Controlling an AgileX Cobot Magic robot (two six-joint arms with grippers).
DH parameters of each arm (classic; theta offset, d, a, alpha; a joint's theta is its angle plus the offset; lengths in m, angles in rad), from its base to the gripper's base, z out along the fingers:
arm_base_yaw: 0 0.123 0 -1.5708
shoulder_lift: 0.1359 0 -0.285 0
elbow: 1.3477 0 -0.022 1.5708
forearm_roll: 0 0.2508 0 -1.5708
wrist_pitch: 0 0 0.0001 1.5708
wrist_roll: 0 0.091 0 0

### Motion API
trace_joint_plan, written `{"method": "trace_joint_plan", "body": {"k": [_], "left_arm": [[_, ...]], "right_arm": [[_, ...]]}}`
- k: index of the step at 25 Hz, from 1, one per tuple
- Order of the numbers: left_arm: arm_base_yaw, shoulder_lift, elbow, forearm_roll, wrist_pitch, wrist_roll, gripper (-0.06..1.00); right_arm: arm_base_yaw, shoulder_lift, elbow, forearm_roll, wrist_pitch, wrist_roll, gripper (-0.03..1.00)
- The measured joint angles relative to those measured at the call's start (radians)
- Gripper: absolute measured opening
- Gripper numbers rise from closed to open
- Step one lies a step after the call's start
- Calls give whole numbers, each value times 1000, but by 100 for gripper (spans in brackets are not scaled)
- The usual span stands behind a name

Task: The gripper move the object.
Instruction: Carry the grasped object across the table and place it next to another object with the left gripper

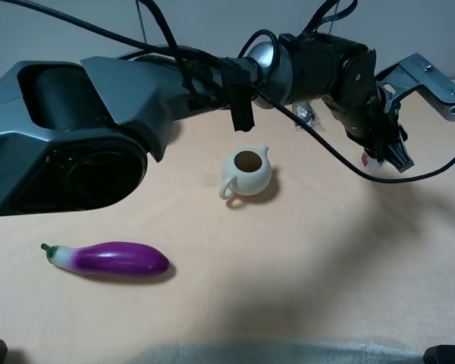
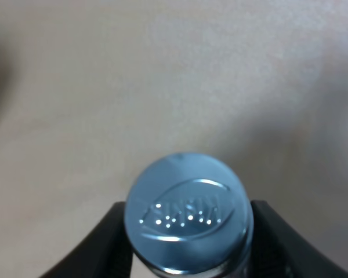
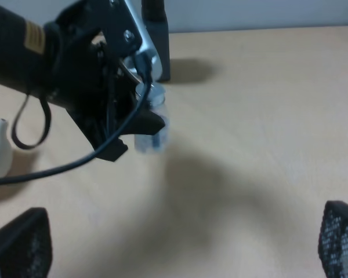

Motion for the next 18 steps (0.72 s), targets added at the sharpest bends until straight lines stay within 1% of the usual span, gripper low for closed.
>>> {"method": "trace_joint_plan", "body": {"k": [5, 7, 13, 16, 18], "left_arm": [[1, -40, -1, 11, 134, -31, 43], [1, -61, -1, 42, 186, -51, 43], [1, -130, -2, 140, 344, -155, 43], [1, -160, -2, 167, 419, -182, 43], [1, -176, -2, 167, 464, -196, 43]], "right_arm": [[0, 0, 0, 0, 0, 0, 69], [0, 0, 0, 0, 0, 0, 69], [0, 0, 0, 0, 1, 0, 69], [0, 0, 0, 0, 1, 0, 69], [0, 0, 0, 0, 1, 0, 69]]}}
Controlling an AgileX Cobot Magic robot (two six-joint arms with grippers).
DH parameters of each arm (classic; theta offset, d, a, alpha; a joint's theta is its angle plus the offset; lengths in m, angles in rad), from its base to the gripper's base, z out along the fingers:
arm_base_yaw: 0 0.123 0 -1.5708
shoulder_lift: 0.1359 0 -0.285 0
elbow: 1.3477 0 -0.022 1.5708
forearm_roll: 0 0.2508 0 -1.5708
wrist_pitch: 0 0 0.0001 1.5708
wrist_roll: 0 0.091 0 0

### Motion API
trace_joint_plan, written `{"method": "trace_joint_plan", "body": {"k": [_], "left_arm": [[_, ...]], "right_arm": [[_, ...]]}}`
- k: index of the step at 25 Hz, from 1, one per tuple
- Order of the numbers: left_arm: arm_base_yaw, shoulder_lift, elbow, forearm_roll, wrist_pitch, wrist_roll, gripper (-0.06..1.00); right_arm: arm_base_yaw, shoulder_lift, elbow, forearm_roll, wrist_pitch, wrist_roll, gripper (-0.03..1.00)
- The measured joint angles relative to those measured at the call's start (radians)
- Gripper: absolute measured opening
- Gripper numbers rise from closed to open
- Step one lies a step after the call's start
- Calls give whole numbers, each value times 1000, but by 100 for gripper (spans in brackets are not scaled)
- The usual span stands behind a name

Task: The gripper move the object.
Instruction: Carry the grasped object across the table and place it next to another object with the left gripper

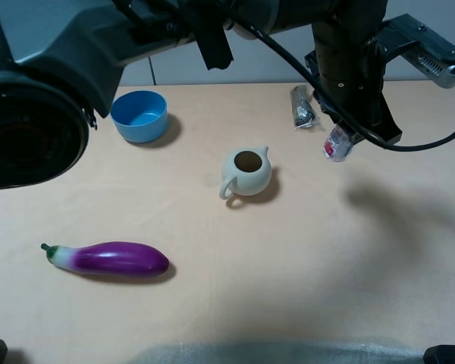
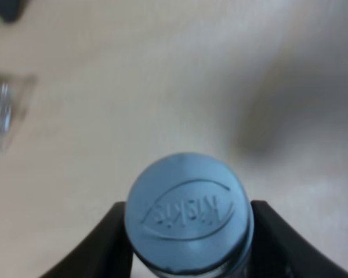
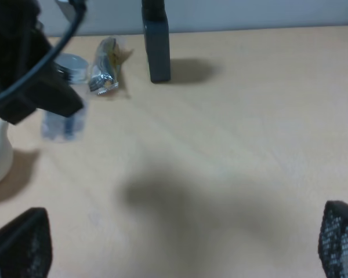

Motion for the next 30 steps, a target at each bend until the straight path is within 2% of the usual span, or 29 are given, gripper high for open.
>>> {"method": "trace_joint_plan", "body": {"k": [6, 15, 30], "left_arm": [[0, -39, -1, 0, 119, -22, 43], [0, -97, -1, 8, 236, -47, 43], [13, -181, -1, 7, 241, -65, 43]], "right_arm": [[0, 0, 0, 0, 0, 0, 69], [0, 0, 1, 0, -1, 0, 69], [0, 0, 2, 0, 0, 0, 69]]}}
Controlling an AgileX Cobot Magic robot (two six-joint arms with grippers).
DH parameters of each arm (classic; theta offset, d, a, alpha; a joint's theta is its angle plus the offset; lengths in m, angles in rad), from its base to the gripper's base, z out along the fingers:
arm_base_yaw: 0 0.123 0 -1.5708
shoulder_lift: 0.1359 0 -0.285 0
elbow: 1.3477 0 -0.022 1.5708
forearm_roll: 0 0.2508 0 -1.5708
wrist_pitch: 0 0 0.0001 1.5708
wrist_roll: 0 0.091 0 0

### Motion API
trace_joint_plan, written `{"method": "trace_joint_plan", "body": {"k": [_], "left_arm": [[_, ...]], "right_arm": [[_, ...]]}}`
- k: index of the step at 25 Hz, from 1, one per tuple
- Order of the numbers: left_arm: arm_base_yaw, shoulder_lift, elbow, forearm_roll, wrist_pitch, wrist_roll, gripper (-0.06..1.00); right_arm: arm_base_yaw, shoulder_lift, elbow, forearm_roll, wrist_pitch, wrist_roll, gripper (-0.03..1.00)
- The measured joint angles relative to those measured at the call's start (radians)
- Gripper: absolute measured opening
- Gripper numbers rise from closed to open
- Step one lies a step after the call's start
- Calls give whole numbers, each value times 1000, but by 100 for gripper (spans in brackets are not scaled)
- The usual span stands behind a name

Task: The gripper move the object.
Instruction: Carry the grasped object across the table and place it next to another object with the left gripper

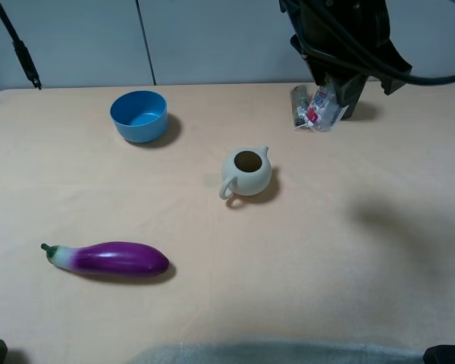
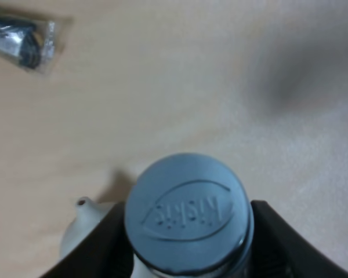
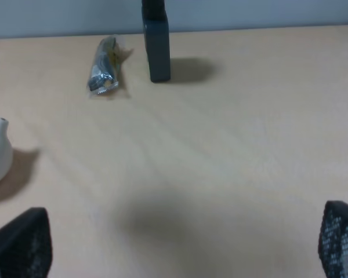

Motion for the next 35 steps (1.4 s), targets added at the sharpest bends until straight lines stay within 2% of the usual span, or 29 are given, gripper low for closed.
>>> {"method": "trace_joint_plan", "body": {"k": [8, 17, 26, 35], "left_arm": [[22, -62, 26, 2, 0, -19, 43], [61, -200, 213, 13, 0, -24, 43], [113, -408, 502, 21, -8, -27, 43], [225, -655, 856, 21, -114, -61, 43]], "right_arm": [[0, 0, 0, 0, 0, 0, 69], [0, 0, 0, 0, 0, 0, 69], [0, 0, 0, 0, 0, 0, 69], [0, 0, 0, 0, 0, 0, 69]]}}
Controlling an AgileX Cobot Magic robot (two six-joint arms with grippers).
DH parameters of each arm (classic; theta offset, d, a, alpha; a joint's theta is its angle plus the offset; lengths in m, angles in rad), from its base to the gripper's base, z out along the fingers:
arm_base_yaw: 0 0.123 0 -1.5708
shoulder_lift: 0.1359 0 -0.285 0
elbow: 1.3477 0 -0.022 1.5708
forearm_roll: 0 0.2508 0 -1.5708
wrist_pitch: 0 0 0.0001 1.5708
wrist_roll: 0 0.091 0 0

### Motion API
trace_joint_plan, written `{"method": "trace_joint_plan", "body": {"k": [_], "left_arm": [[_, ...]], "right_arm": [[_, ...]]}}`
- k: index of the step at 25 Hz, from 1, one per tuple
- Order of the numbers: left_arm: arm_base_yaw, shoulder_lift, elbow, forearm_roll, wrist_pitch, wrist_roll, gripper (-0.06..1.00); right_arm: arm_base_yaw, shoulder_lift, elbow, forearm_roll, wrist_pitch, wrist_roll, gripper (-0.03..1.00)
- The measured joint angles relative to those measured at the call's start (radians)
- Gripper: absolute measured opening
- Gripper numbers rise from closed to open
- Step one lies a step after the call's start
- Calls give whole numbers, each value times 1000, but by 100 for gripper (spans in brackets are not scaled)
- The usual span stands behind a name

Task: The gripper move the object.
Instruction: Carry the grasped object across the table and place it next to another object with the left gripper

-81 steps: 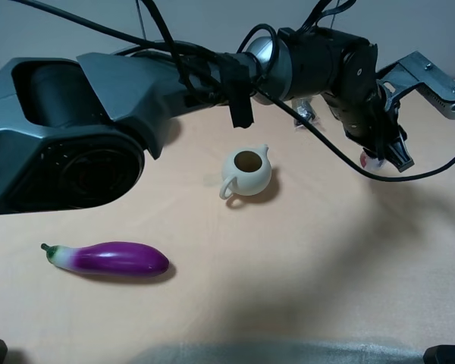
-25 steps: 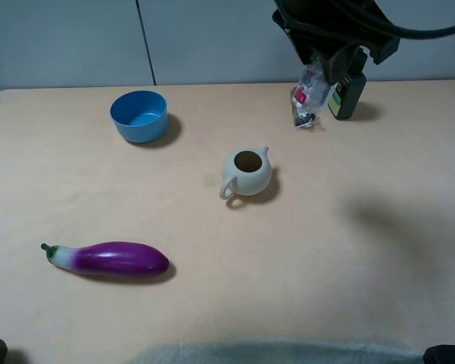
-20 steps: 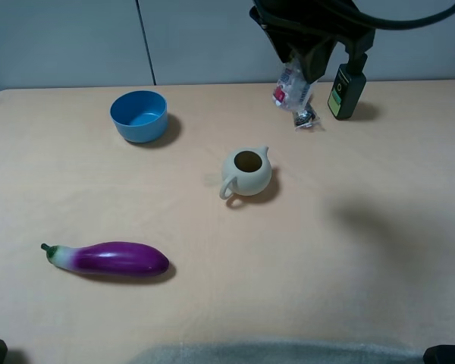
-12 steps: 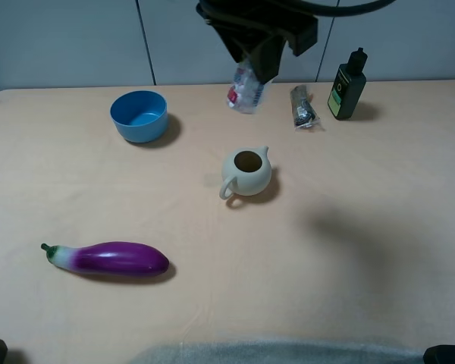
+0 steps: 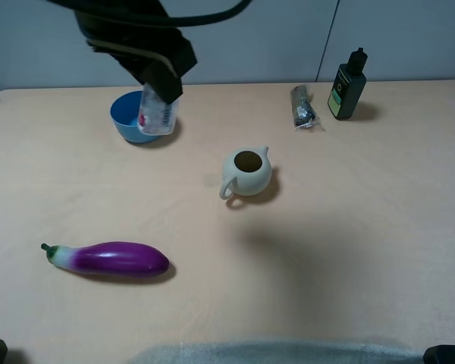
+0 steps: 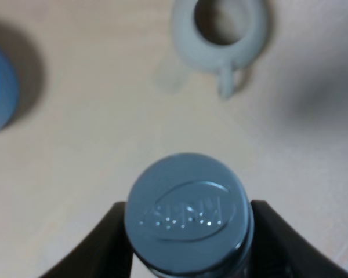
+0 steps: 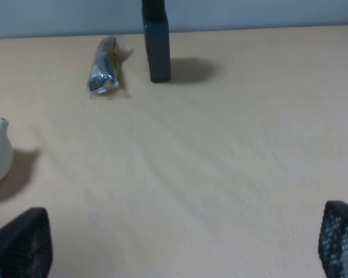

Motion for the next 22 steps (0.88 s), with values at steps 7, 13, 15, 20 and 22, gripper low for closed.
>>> {"method": "trace_joint_plan", "body": {"k": [7, 13, 15, 20, 22], "left_arm": [[128, -163, 205, 0, -56, -8, 43], [237, -251, 321, 0, -94, -8, 43], [264, -269, 351, 0, -107, -8, 43], [325, -280, 385, 4, -134, -8, 43], [348, -280, 387, 11, -153, -8, 43]], "right_arm": [[0, 0, 0, 0, -1, 0, 69], [0, 0, 0, 0, -1, 0, 69], [0, 0, 0, 0, -1, 0, 69], [0, 0, 0, 0, -1, 0, 69], [0, 0, 0, 0, -1, 0, 69]]}}
